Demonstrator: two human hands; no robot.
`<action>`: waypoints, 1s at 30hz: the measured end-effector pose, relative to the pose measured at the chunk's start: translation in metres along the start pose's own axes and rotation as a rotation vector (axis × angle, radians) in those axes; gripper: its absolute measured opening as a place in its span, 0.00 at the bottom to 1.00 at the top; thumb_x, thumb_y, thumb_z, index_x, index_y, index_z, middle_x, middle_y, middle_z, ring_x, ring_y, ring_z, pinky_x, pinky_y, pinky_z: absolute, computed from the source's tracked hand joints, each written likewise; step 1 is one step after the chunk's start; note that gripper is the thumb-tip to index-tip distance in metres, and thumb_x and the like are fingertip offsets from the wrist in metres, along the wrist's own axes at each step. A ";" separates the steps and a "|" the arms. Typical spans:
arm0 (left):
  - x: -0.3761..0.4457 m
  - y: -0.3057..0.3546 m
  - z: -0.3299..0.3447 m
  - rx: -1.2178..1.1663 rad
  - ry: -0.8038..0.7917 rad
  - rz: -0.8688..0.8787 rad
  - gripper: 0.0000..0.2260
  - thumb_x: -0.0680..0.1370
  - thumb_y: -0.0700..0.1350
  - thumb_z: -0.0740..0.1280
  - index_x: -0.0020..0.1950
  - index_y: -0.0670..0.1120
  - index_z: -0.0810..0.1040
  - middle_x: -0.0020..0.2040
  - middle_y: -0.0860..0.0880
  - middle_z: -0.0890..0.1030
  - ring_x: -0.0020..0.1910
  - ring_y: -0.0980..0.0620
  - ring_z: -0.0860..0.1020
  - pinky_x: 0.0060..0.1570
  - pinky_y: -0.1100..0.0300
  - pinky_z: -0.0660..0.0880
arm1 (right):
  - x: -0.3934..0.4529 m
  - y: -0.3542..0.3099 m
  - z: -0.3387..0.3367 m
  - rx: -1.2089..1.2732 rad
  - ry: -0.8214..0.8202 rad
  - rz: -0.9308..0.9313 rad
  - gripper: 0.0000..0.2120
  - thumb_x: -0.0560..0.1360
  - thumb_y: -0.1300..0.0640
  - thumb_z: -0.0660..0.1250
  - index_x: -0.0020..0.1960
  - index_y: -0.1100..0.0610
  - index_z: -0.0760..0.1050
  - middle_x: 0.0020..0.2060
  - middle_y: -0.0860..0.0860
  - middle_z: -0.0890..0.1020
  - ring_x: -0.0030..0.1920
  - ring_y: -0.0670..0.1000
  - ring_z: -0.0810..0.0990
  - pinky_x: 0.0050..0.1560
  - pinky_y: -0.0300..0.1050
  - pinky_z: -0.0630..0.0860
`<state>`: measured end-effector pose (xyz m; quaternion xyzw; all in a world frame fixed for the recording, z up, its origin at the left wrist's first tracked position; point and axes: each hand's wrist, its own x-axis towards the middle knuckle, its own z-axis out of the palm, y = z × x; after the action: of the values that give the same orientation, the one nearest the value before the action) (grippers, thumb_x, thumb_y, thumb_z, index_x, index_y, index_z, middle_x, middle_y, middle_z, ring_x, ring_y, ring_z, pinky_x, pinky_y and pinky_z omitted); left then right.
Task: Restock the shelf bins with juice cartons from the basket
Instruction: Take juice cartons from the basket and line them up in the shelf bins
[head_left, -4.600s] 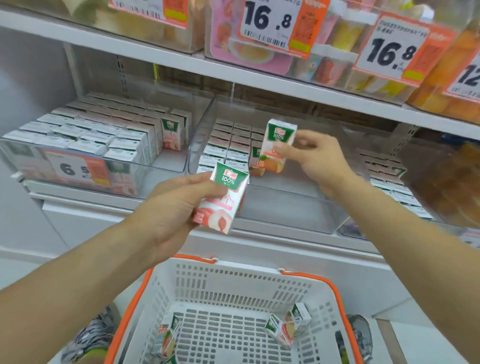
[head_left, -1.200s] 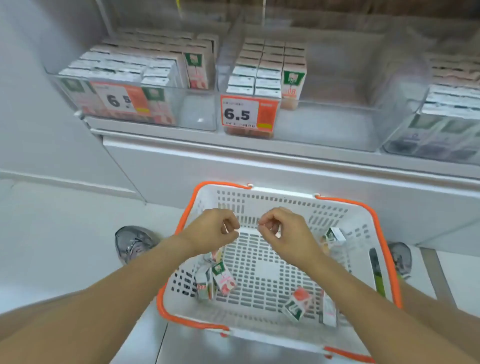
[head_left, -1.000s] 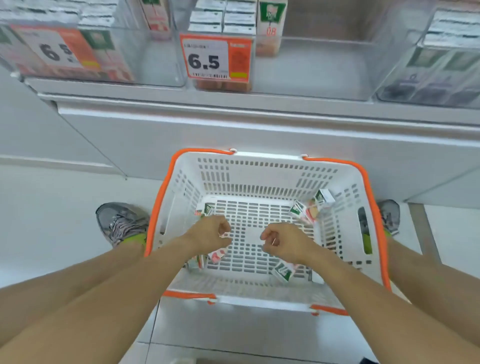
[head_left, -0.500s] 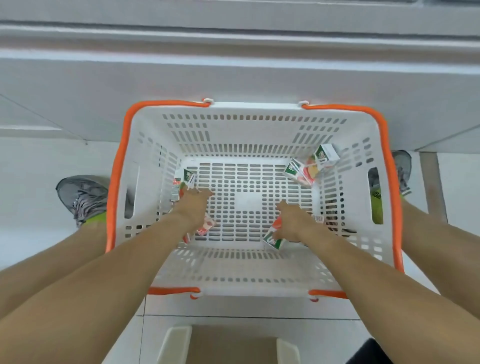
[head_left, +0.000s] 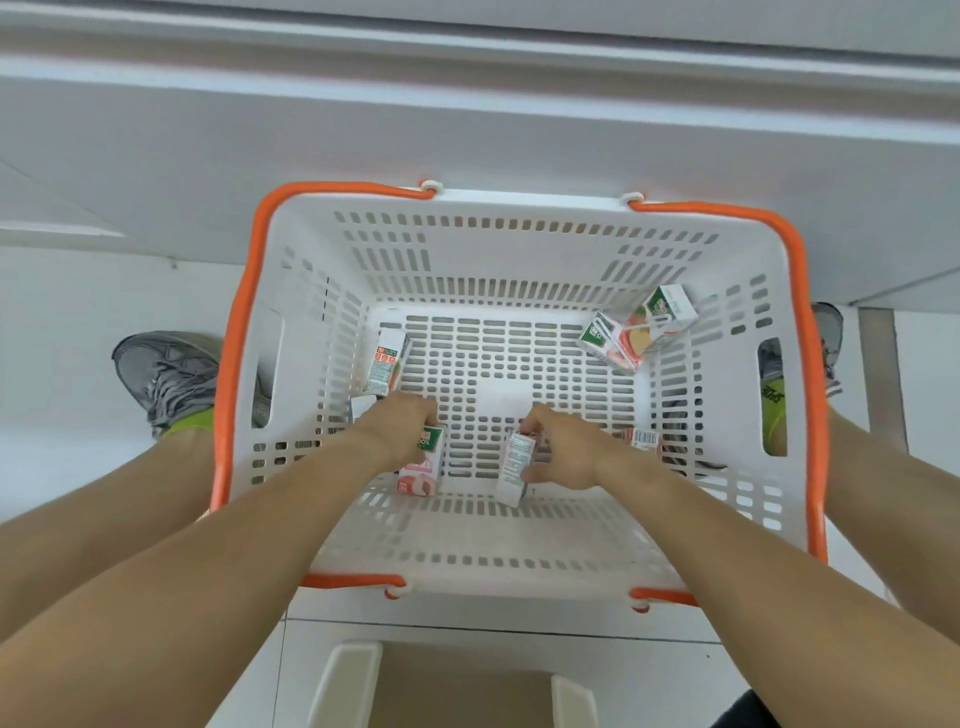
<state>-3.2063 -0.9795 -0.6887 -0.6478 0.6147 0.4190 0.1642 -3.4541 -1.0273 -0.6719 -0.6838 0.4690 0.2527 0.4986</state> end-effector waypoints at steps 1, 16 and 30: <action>0.000 0.000 0.000 -0.031 -0.011 0.004 0.22 0.73 0.37 0.76 0.64 0.45 0.74 0.65 0.44 0.75 0.61 0.46 0.76 0.61 0.54 0.74 | -0.001 0.000 0.002 0.030 0.004 0.002 0.30 0.74 0.49 0.74 0.70 0.53 0.64 0.63 0.52 0.75 0.58 0.53 0.76 0.57 0.49 0.74; -0.078 0.041 -0.111 -0.527 0.155 0.033 0.12 0.67 0.47 0.81 0.44 0.44 0.83 0.43 0.44 0.83 0.40 0.48 0.82 0.42 0.53 0.80 | -0.064 -0.061 -0.077 0.066 0.271 -0.045 0.26 0.65 0.48 0.80 0.58 0.51 0.73 0.54 0.47 0.77 0.47 0.47 0.77 0.40 0.40 0.72; -0.244 0.083 -0.264 -0.978 0.483 0.247 0.12 0.78 0.46 0.70 0.54 0.38 0.81 0.45 0.39 0.86 0.43 0.44 0.86 0.43 0.56 0.84 | -0.238 -0.182 -0.189 0.774 0.320 -0.450 0.27 0.71 0.40 0.71 0.57 0.62 0.78 0.45 0.57 0.87 0.43 0.58 0.87 0.34 0.42 0.81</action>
<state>-3.1678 -1.0270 -0.3248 -0.6493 0.4401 0.5111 -0.3515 -3.4174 -1.0969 -0.3269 -0.5628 0.4399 -0.1633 0.6805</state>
